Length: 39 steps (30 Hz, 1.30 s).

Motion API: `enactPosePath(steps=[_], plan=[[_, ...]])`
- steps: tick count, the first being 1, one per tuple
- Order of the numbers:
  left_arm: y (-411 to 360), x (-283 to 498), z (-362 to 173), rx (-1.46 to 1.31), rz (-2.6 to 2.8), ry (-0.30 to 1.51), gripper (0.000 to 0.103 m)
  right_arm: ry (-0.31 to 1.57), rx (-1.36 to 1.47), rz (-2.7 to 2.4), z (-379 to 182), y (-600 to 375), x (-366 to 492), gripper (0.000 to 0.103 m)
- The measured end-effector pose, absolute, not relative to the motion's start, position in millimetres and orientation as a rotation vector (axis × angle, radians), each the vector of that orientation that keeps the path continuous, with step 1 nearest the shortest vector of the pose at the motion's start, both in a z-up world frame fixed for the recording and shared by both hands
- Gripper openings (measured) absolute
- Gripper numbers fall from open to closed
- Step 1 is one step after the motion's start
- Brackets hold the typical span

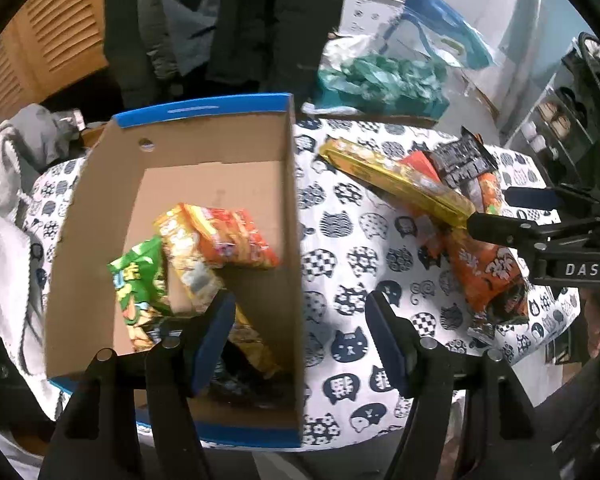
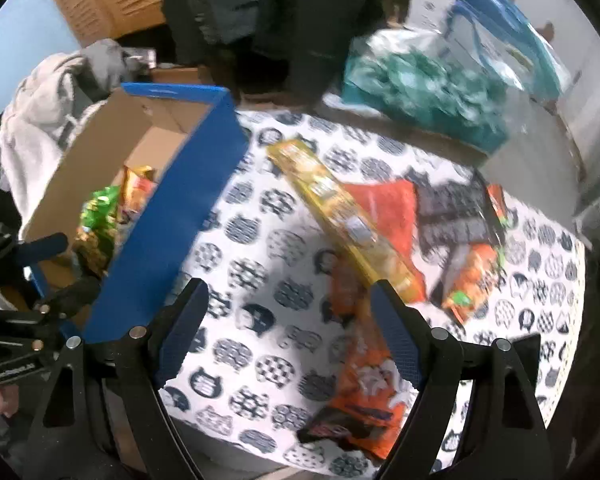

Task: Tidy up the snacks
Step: 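Move both open tools back over the remaining snack pile, then grasp the orange hand-print chip bag with the right tool while the left tool grasps the yellow wafer stick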

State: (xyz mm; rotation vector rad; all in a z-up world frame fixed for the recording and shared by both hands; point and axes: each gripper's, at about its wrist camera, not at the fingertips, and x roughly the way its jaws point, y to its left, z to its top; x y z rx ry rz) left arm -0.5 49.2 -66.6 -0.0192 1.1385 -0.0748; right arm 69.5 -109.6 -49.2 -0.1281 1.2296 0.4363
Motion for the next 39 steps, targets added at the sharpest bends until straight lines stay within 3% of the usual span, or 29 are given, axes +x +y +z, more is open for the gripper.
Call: enactPosePath(steps=[20,35,36,37,39], plan=[[-15.3,14.0,-97.6,0.106,-0.129,1.216,0.069,1.365,-0.027,0.292,-105.4,-181.3,67.4,0.082],[-29.1,19.8,-119.7,0.153,-0.132,1.271,0.069,1.499,-0.013,0.302,-160.9,-180.6,60.5,0.082],[-29.4,20.2,-120.2,0.156,-0.131,1.272,0.069,1.492,-0.026,0.306,-160.0,-180.3,59.7,0.079],[-30.1,20.8,-120.8,0.159,-0.129,1.273,0.069,1.479,-0.049,0.311,-157.8,-179.7,58.2,0.066],[-31.1,21.8,-121.4,0.164,-0.125,1.274,0.07,1.472,-0.061,0.329,-154.3,-180.6,55.7,0.057]])
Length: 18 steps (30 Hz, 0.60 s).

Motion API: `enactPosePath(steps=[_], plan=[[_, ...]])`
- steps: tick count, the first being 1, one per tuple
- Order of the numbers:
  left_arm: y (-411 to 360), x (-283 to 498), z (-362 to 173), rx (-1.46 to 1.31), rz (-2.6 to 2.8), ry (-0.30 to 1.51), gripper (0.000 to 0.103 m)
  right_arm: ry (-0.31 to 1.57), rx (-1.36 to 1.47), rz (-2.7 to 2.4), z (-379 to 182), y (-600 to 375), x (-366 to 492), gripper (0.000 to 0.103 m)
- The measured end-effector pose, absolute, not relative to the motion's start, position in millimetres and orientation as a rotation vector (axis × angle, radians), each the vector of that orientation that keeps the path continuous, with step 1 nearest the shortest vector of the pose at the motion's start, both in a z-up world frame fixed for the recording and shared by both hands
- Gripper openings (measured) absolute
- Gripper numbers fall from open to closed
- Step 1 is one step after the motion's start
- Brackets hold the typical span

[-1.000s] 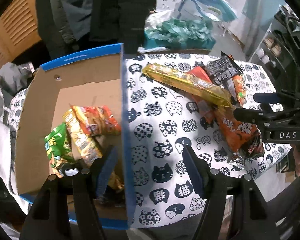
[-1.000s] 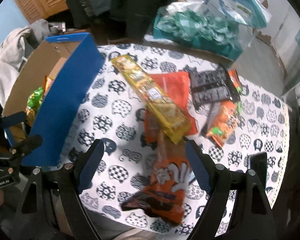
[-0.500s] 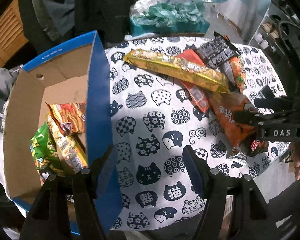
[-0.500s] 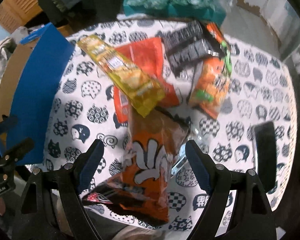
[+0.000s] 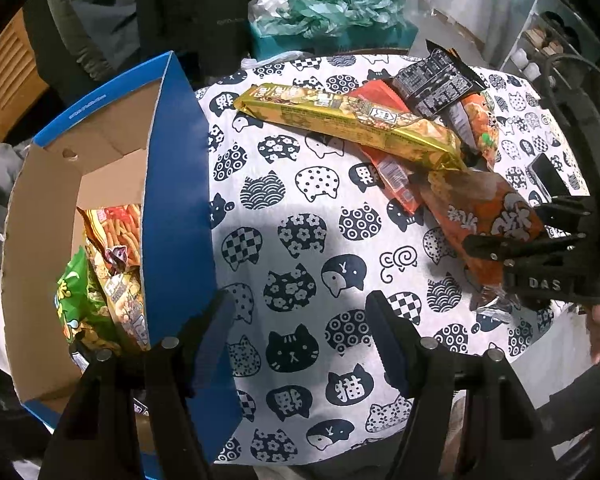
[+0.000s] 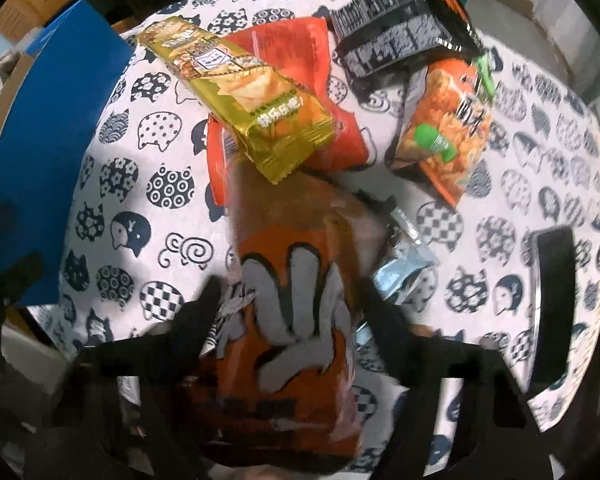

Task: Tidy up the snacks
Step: 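Grasp the orange hand-print chip bag with the right tool while the left tool grasps the yellow wafer stick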

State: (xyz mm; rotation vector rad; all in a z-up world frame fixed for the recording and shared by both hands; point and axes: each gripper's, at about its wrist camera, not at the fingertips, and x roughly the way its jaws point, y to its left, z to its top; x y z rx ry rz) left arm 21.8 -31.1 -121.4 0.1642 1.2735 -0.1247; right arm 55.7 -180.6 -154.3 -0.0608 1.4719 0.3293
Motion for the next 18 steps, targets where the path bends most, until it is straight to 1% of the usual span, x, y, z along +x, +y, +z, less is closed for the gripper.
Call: enactPosePath(steps=[1,3,4,9,12,18], plan=[[-31.5,22.2,-121.6,0.166,-0.123,1.273,0.07,1.472,-0.069,0.339,-152.8,-180.6,53.9,0.055],[-31.6,22.4,-121.5,0.165,-0.12,1.273,0.072,1.467,-0.092,0.366,-148.1,-179.2,49.7,0.054],[-31.6,22.5,-121.2,0.162,-0.12,1.272,0.072,1.459,-0.098,0.377,-144.9,-178.7,46.2,0.052],[-32.2,24.6,-116.1,0.134,-0.116,1.265,0.072,1.394,-0.13,0.396,-118.1,-190.2,29.2,0.051],[-32.1,26.9,-113.7,0.112,-0.105,1.261,0.076,1.362,-0.122,0.397,-102.7,-199.0,23.2,0.051],[-30.4,37.0,-114.0,0.035,-0.091,1.282,0.077,1.318,-0.076,0.405,-75.8,-216.9,24.3,0.052]])
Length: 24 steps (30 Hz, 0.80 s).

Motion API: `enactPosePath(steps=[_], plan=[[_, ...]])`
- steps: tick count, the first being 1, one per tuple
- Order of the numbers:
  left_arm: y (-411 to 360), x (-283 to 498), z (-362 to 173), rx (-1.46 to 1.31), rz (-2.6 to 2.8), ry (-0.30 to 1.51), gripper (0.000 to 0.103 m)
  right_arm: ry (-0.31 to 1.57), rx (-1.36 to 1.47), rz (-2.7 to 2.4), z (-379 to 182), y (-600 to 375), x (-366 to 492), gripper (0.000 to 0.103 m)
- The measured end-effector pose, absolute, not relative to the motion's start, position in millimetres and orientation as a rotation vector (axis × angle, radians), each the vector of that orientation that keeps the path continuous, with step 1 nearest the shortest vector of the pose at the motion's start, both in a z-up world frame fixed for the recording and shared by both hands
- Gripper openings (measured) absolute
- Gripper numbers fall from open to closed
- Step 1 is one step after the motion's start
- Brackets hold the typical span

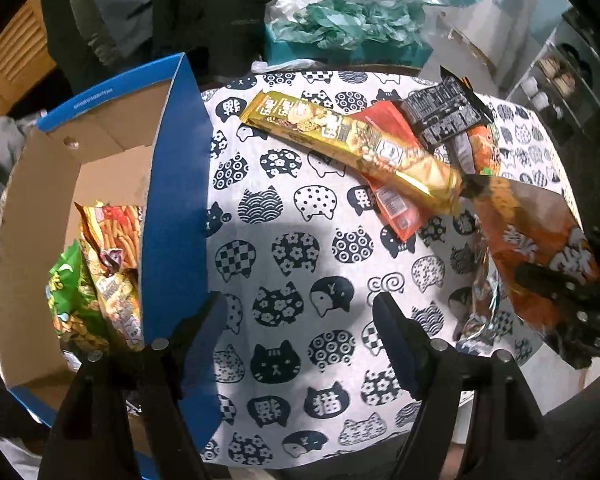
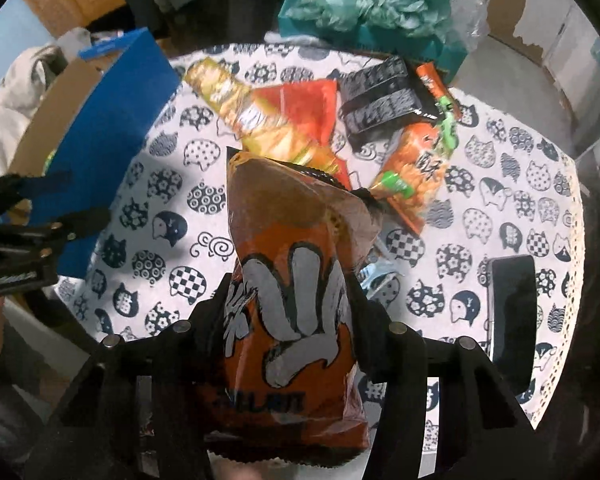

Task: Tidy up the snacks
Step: 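Grasp the orange hand-print chip bag with the right tool while the left tool grasps the yellow wafer stick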

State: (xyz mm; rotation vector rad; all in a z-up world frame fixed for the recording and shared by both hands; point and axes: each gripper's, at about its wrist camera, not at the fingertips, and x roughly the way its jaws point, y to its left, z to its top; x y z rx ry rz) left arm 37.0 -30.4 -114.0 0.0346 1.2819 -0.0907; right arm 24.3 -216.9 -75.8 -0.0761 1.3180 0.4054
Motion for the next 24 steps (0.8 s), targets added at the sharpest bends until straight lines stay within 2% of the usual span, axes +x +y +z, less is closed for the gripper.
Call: enactPosePath(steps=[8,12,24], plan=[[-41.3,63.2,-115.2,-0.081,-0.073,1.302,0.077,1.254,-0.046,0.331,-67.3,-237.1,46.5,0.052],[-49.5,77.8,-117.6,-0.113,-0.054,1.29,0.082,1.245,-0.003,0.315,-73.9,-249.0,58.0,0.052],[-51.3,127.7,-157.4,-0.347,0.048,1.299,0.082,1.266,0.066,0.288,-101.4,-273.3,82.4,0.052]])
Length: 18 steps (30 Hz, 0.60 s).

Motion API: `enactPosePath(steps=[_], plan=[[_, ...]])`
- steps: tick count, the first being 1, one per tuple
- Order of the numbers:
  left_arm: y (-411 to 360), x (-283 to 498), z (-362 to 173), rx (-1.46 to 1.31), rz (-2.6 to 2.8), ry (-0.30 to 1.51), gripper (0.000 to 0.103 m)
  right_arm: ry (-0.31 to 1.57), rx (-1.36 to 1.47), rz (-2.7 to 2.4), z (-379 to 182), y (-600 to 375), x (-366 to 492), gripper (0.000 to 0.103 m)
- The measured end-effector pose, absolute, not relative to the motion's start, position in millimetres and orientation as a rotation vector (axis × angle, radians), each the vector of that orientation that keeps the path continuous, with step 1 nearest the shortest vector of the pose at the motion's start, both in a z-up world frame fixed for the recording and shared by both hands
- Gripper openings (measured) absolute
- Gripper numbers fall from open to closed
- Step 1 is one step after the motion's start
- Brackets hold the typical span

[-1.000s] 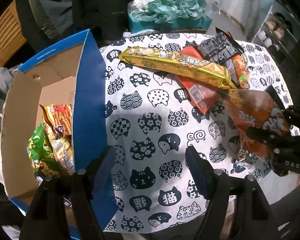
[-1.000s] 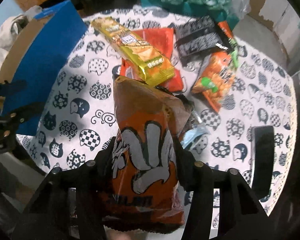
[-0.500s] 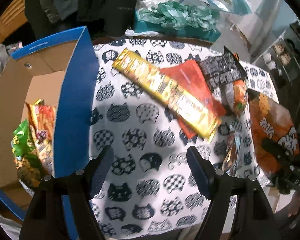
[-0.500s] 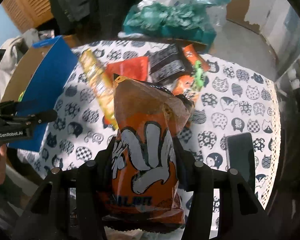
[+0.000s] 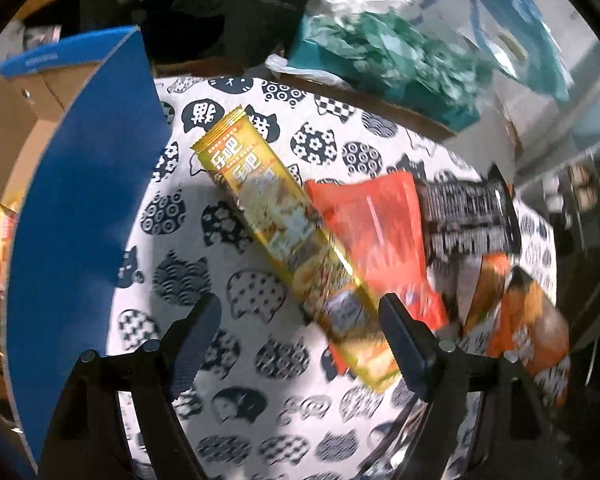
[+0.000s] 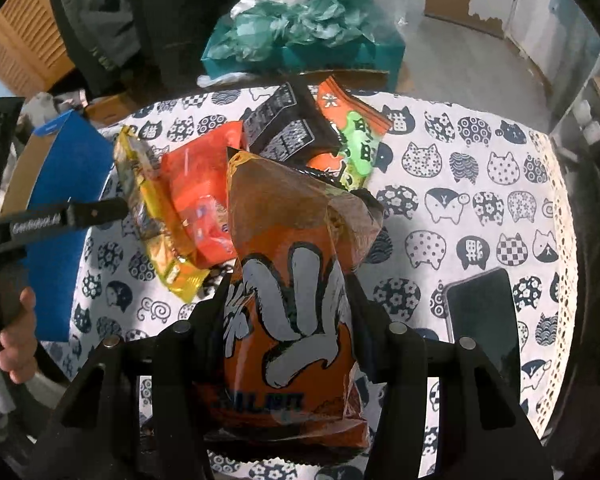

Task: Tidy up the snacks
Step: 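Grasp the orange hand-print chip bag with the right tool while the left tool grasps the yellow wafer stick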

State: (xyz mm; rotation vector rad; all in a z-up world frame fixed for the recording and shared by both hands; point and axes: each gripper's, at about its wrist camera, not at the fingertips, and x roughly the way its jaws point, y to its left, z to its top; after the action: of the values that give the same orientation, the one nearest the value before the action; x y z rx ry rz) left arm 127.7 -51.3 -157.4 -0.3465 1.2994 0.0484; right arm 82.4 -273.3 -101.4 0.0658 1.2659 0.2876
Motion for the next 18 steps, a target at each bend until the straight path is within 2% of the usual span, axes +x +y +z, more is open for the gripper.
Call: enactPosePath(steps=[16,18], plan=[[-63.2,168.1,-200.2,-0.448,0.057,1.352,0.083,1.26,0.066,0.281,-114.0,-286.5,99.4,0.052],[-64.6,167.1,-199.4,-0.423,0.056,1.336,0.077,1.258,0.06,0.285,-113.3,-284.8,100.3,0.052]])
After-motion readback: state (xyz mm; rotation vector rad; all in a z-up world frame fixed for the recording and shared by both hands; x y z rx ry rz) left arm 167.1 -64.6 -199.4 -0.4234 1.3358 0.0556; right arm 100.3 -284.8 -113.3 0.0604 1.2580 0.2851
